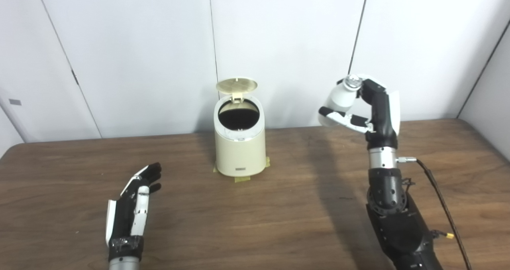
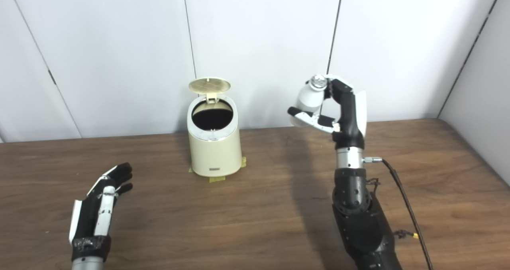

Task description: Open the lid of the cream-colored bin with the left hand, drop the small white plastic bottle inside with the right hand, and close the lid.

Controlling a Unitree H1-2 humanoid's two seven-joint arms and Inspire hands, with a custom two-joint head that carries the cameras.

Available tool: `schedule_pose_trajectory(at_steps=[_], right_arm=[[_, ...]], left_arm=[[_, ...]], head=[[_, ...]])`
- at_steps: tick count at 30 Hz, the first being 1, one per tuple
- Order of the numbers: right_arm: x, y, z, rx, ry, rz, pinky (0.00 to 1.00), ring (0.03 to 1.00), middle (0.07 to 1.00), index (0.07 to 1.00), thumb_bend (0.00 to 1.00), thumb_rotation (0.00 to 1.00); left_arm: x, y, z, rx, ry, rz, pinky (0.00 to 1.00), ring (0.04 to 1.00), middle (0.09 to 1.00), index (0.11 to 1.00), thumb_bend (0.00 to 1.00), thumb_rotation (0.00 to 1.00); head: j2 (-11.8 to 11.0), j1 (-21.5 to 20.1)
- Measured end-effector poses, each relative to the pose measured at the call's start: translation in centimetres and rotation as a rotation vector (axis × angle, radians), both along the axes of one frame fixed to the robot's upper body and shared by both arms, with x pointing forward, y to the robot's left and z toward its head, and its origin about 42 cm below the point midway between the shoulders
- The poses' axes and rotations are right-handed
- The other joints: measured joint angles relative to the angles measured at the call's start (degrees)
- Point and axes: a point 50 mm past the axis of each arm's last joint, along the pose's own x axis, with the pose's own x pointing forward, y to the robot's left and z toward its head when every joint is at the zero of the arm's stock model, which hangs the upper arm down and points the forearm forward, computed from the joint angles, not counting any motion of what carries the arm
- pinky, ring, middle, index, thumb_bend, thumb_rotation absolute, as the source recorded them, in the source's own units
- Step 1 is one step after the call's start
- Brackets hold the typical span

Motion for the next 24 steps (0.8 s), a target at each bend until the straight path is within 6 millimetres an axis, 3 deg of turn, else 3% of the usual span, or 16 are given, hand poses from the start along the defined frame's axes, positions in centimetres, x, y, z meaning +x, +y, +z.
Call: schedule_pose_trajectory(at_steps=[5, 8, 16, 19, 21, 24], right_arm=[[-0.2, 1.4, 0.7, -0.044, -0.012, 0.061, 0.39, 0.436, 0.472, 0.502, 0.52, 0.00], [-0.4, 2.8, 1.5, -0.061, -0.040, 0.103, 0.46, 0.437, 0.476, 0.513, 0.52, 0.00], [-0.4, 7.3, 2.7, -0.169, -0.121, 0.243, 0.28, 0.379, 0.510, 0.534, 0.51, 0.00], [-0.3, 8.7, 3.2, -0.204, -0.149, 0.286, 0.23, 0.416, 0.486, 0.516, 0.51, 0.00], [-0.2, 9.5, 3.3, -0.210, -0.153, 0.311, 0.23, 0.437, 0.471, 0.511, 0.52, 0.00], [0.1, 11.0, 3.1, -0.220, -0.137, 0.367, 0.29, 0.391, 0.506, 0.524, 0.51, 0.00]], left_arm=[[0.1, -0.3, 0.1, 0.025, -0.008, 0.000, 0.77, 0.818, 0.811, 0.796, 0.14, 0.84], [0.1, -0.4, 0.1, 0.030, -0.010, 0.006, 0.77, 0.816, 0.811, 0.796, 0.15, 0.87], [0.2, -0.8, 0.3, 0.046, -0.015, 0.006, 0.76, 0.813, 0.812, 0.798, 0.16, 0.86], [0.3, -0.8, 0.3, 0.046, -0.016, 0.006, 0.75, 0.811, 0.811, 0.801, 0.17, 0.85], [0.3, -0.9, 0.3, 0.045, -0.015, 0.006, 0.75, 0.809, 0.811, 0.798, 0.17, 0.83], [0.3, -1.1, 0.2, 0.044, -0.013, 0.001, 0.75, 0.815, 0.815, 0.797, 0.17, 0.79]], head=[[0.00, 0.18], [-0.18, 0.35], [-0.62, 0.97], [-0.70, 1.32], [-0.70, 1.50], [-0.70, 1.76]])
